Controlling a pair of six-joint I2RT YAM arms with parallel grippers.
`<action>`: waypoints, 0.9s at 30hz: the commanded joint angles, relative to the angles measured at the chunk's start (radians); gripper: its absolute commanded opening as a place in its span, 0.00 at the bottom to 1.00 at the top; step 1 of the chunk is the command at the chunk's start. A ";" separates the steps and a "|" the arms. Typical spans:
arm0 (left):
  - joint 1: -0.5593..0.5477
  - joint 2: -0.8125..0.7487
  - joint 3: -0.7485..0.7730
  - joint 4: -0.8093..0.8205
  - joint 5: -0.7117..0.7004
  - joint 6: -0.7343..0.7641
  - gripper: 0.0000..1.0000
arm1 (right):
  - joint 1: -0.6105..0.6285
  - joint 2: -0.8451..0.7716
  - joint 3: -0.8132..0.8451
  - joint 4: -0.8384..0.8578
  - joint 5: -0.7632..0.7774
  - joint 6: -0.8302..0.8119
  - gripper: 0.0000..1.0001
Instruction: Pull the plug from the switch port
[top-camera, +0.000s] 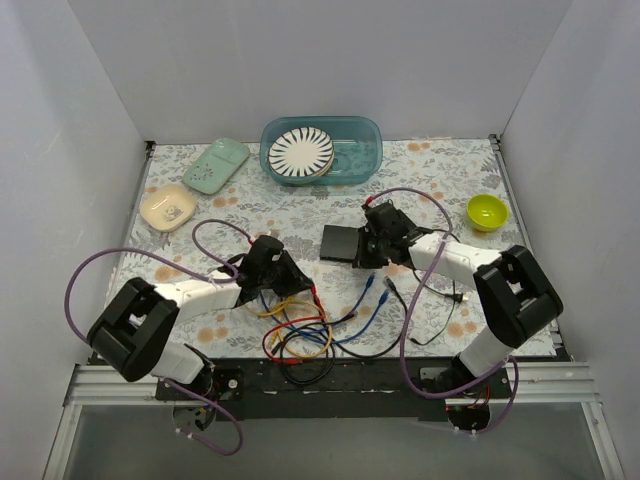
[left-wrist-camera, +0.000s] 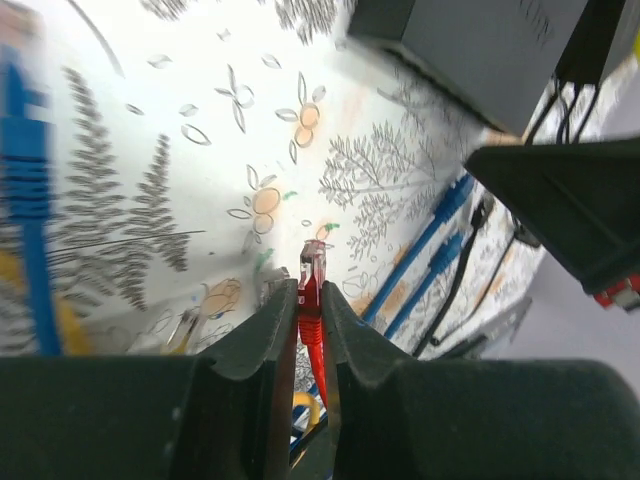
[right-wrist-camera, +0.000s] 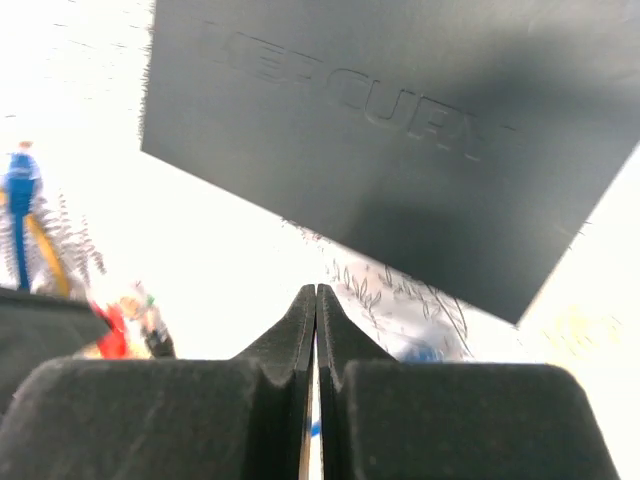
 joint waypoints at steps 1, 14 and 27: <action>0.024 -0.081 0.069 -0.298 -0.203 0.071 0.00 | -0.001 -0.104 -0.006 -0.028 0.045 -0.051 0.04; 0.151 -0.138 0.270 -0.605 -0.416 -0.015 0.86 | -0.032 -0.152 0.128 -0.147 0.178 -0.077 0.27; 0.044 -0.071 0.449 -0.226 0.094 0.186 0.77 | -0.041 -0.598 0.002 -0.265 0.490 -0.017 0.15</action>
